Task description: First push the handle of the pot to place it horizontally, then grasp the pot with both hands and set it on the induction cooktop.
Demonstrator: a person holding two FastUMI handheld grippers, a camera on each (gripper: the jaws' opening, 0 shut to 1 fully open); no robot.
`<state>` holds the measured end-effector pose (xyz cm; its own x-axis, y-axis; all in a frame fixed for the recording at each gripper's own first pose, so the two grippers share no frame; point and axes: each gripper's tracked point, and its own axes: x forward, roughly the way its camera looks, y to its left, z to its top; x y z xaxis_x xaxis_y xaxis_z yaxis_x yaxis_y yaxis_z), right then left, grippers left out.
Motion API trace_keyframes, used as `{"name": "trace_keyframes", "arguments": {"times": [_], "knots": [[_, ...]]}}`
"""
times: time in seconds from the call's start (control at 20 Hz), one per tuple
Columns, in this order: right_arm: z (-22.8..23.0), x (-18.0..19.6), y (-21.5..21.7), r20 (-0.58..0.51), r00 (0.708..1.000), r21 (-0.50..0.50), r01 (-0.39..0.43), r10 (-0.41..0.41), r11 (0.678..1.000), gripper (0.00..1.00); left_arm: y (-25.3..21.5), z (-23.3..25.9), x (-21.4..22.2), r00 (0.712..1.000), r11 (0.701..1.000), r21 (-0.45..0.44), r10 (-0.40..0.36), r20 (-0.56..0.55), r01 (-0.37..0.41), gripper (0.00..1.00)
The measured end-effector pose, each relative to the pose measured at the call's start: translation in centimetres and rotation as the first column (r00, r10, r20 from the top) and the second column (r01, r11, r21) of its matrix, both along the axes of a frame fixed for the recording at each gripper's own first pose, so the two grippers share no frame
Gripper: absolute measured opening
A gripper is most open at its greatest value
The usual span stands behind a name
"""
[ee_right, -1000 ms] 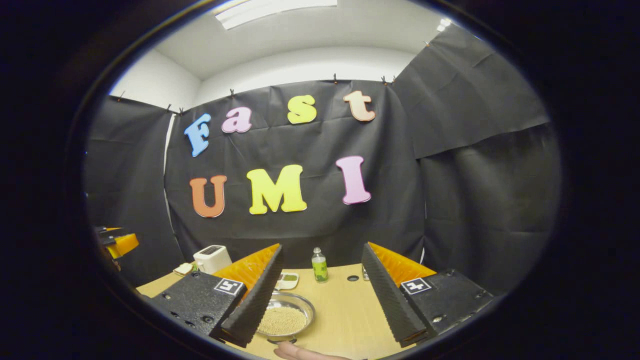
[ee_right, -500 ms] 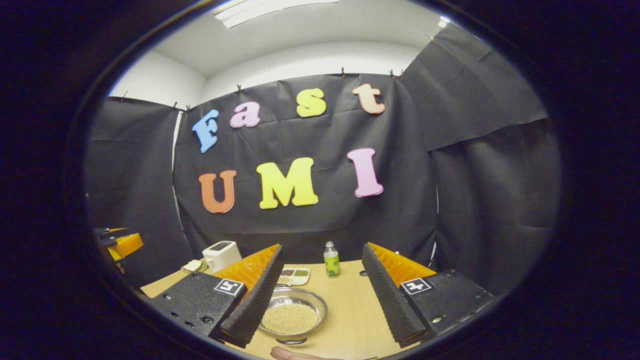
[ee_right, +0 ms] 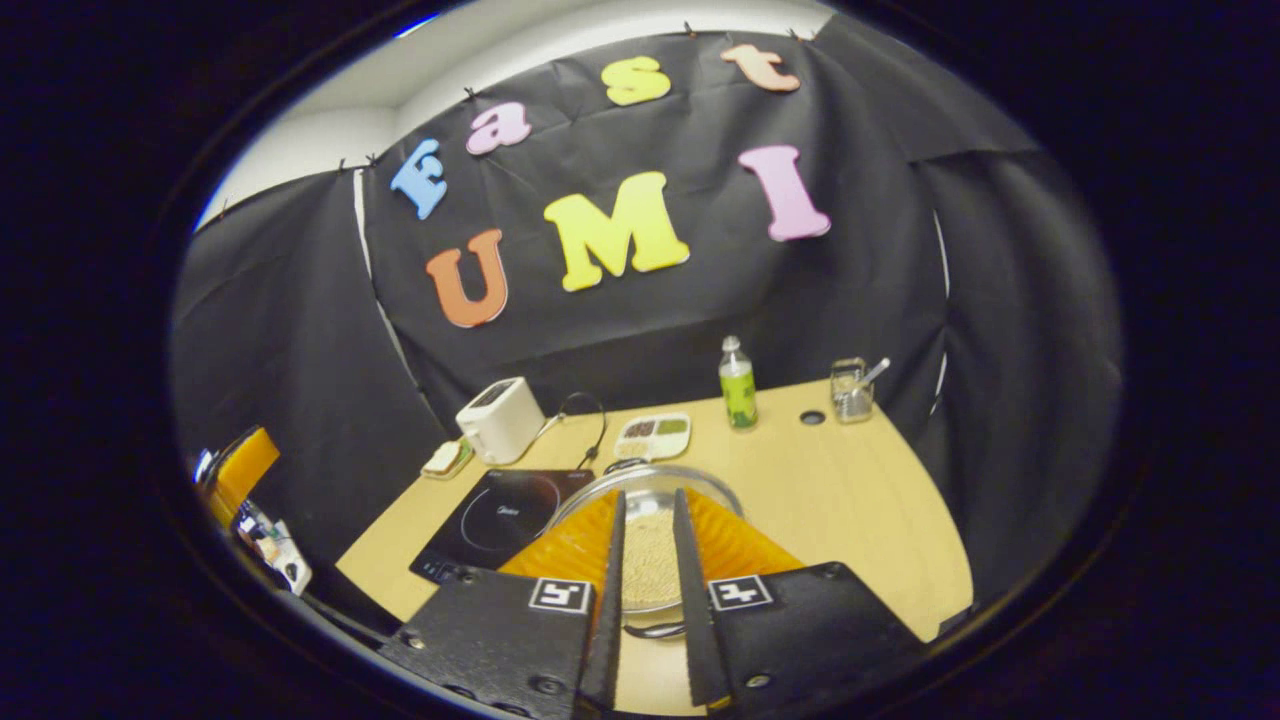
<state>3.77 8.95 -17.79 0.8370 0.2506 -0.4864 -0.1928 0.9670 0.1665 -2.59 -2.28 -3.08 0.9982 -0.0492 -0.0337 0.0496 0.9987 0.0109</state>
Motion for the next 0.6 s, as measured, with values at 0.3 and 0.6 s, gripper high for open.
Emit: {"name": "trace_keyframes", "arguments": {"times": [0.3, 0.6], "knots": [[-6.8, 0.4, 1.0, -0.147, 0.989, -0.08, -0.04, 0.028, 0.996, 0.01, -0.1, 0.0, -0.8, 0.999, 1.0, -0.004, 0.025, 0.031, -0.025, 0.96], [-13.2, -1.9, 3.4, -0.283, 0.952, -0.162, -0.163, 0.112, 0.973, 0.04, -0.3, -1.2, -1.0, 0.999, 1.0, 0.011, 0.024, 0.027, -0.024, 0.96]]}}
